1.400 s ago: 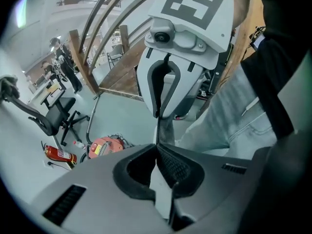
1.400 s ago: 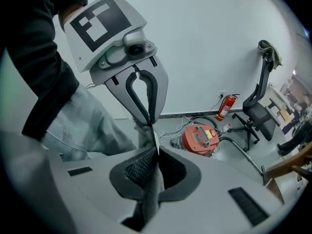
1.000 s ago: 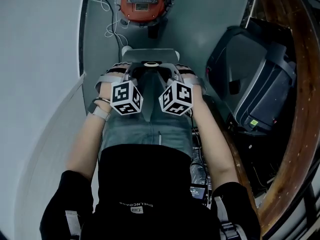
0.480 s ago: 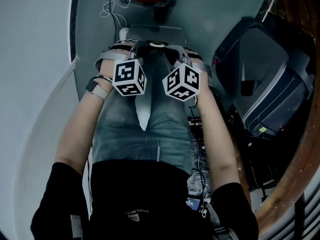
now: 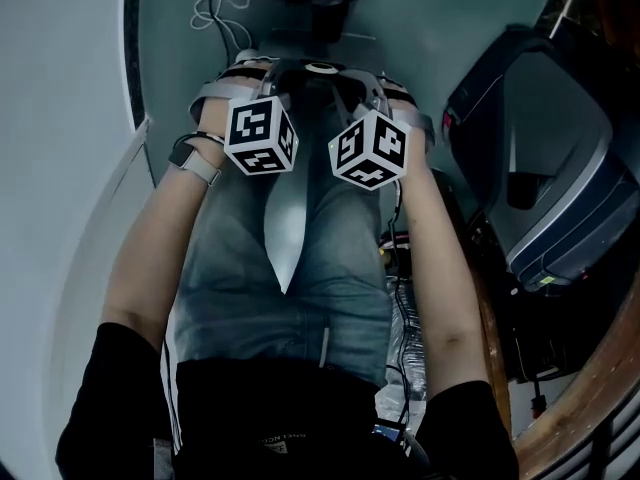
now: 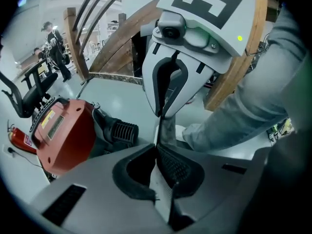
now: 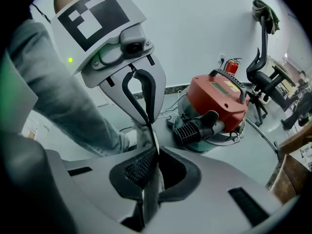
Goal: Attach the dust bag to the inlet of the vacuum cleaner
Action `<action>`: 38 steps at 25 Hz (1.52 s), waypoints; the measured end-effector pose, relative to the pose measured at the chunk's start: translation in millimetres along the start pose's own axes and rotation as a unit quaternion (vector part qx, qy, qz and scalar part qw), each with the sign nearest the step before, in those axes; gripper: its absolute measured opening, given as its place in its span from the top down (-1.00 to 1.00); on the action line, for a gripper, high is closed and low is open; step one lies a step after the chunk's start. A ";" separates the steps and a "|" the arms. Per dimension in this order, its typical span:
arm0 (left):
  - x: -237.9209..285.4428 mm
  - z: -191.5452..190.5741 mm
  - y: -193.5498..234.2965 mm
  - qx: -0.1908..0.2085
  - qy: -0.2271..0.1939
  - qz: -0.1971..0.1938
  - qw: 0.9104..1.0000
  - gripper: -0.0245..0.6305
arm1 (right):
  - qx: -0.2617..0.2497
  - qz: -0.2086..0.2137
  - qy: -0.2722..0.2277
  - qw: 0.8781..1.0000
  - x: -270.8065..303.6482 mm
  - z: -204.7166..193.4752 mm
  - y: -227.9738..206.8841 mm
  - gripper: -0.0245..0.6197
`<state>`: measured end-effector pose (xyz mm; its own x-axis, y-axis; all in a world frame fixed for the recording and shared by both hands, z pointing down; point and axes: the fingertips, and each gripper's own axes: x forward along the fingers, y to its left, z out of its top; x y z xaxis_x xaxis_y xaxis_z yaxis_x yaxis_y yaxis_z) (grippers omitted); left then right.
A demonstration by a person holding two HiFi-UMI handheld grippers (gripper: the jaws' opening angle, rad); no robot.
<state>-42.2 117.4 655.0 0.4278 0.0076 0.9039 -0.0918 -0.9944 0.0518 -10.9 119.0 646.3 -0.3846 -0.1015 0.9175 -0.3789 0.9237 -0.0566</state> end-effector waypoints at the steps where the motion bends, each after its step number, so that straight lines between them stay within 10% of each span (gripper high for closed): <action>1: 6.9 -3.1 1.0 0.001 0.000 -0.001 1.000 0.86 | 0.002 0.000 0.001 1.000 7.2 -2.9 -1.0 0.81; 38: 39.7 5.4 62.6 0.056 -0.023 0.069 0.996 0.86 | -0.026 -0.037 -0.002 0.999 36.8 -7.9 -65.2 0.80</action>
<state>-26.1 55.0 691.8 0.4593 -0.1315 0.8785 -0.0524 -0.9913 -0.1210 6.3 58.0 686.8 -0.3602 -0.1713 0.9170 -0.3622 0.9315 0.0317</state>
